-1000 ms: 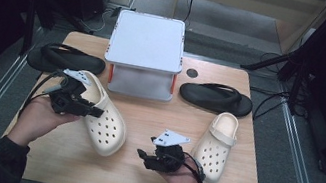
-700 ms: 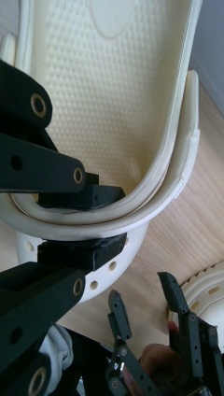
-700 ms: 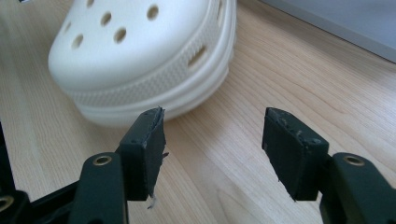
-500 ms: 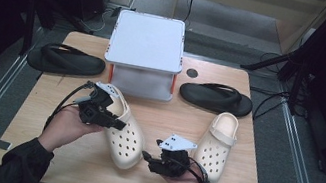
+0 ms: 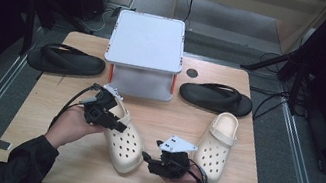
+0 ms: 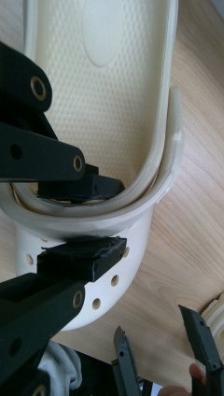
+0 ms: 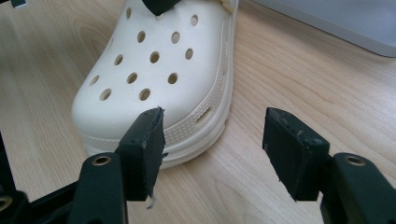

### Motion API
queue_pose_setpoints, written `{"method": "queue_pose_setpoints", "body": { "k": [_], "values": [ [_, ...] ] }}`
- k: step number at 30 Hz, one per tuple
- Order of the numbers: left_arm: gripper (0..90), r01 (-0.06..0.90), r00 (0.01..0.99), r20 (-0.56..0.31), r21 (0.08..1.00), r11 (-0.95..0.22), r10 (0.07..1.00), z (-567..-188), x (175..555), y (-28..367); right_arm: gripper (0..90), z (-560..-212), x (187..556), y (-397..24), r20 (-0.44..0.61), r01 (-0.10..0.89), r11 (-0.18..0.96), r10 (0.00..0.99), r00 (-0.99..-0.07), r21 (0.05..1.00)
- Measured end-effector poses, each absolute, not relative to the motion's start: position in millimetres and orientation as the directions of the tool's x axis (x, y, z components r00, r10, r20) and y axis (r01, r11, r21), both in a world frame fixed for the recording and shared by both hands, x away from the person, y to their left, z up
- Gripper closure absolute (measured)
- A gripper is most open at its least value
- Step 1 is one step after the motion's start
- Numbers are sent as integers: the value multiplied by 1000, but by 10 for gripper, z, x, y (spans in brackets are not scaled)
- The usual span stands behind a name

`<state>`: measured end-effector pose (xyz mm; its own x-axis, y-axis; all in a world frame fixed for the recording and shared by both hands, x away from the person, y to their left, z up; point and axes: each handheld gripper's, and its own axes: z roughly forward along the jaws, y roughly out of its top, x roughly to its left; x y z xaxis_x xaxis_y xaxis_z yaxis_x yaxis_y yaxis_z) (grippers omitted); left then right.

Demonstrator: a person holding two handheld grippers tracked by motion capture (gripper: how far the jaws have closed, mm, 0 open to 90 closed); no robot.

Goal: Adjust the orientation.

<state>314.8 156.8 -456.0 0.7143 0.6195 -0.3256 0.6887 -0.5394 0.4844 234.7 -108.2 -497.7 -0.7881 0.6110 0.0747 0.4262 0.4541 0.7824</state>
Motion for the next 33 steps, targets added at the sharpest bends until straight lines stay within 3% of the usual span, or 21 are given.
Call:
{"method": "queue_pose_setpoints", "body": {
  "k": [7, 11, 18, 20, 21, 25, 28, 33],
  "values": [
    [557, 660, 729, -281, 528, -534, 624, -4461, 3151, 1620, 406, -4956, 2317, -1072, 80, 428, 446, 614, -785, 786],
    [559, 650, 730, -276, 564, -510, 625, -4353, 3135, 1686, 463, -4942, 2297, -1072, 84, 420, 441, 604, -792, 793],
    [711, 651, 715, -259, 584, -484, 649, -4259, 3197, 1934, 617, -4904, 2251, -1037, 97, 433, 435, 608, -788, 789],
    [791, 670, 696, -250, 564, -483, 673, -4318, 3261, 2023, 702, -4896, 2236, -1023, 107, 439, 434, 605, -789, 787],
    [822, 670, 696, -250, 564, -483, 673, -4318, 3261, 2023, 702, -4896, 2236, -1023, 107, 439, 434, 605, -789, 787],
    [889, 671, 698, -231, 543, -505, 678, -4454, 3377, 2129, 814, -4872, 2191, -978, 118, 439, 428, 597, -794, 790],
    [898, 667, 700, -221, 544, -510, 679, -4542, 3452, 2178, 895, -4847, 2143, -929, 131, 439, 418, 589, -797, 795],
    [899, 650, 715, -207, 551, -524, 668, -4652, 3549, 2219, 900, -4871, 2037, -741, 138, 430, 435, 557, -819, 791]
  ]
}}
